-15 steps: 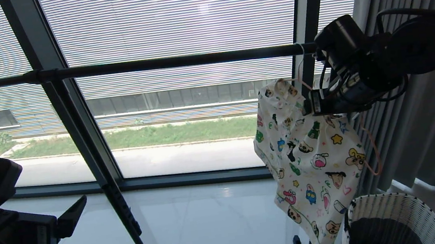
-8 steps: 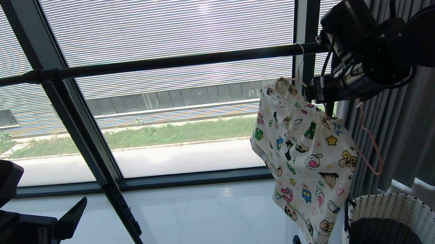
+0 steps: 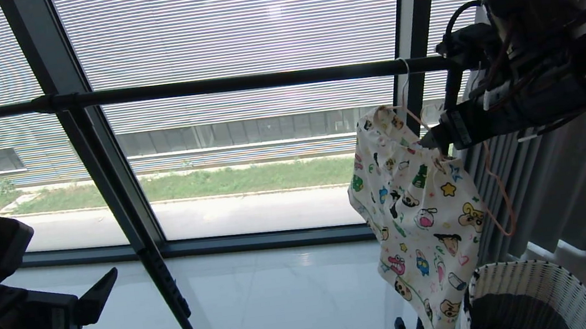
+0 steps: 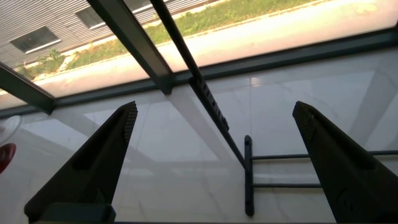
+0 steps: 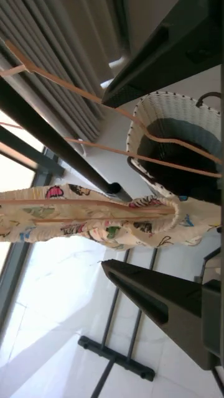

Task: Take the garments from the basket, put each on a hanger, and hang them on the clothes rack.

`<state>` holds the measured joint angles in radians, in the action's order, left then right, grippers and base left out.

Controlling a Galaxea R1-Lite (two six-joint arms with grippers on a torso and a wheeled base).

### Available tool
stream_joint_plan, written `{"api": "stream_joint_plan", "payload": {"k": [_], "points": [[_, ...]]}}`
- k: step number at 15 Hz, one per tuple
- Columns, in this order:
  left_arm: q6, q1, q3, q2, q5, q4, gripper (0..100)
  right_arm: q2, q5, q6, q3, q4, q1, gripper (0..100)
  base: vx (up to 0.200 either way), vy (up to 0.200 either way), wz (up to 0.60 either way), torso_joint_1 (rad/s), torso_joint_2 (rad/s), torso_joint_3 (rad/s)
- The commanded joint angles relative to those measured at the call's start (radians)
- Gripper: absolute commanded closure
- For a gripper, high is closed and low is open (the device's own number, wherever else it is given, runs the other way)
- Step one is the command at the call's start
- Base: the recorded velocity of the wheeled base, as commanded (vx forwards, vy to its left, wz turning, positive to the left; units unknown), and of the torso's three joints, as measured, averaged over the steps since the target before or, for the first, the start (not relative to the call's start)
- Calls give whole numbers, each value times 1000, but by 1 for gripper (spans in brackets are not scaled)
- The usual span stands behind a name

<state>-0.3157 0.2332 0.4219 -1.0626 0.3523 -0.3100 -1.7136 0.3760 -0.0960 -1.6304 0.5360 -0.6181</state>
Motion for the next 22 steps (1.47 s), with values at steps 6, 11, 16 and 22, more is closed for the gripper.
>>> {"api": "stream_joint_plan", "payload": {"k": [6,11,16,22], "points": [[0,-2,-5,-2,0,-1,0,91,11,2,103,-2,-86,0,-167,0,0,6,4,0],[0,-3,-3,-2,0,0,0,108,52,2,121,-2,-92,0,-200,0,0,-1,3,3],[0,-3,-3,0,0,-1,0,158,50,2,192,-2,-92,0,-200,0,0,1,5,6],[1,-3,-5,1,0,-1,0,175,52,27,215,-2,-92,0,0,0,0,-3,14,6]]}}
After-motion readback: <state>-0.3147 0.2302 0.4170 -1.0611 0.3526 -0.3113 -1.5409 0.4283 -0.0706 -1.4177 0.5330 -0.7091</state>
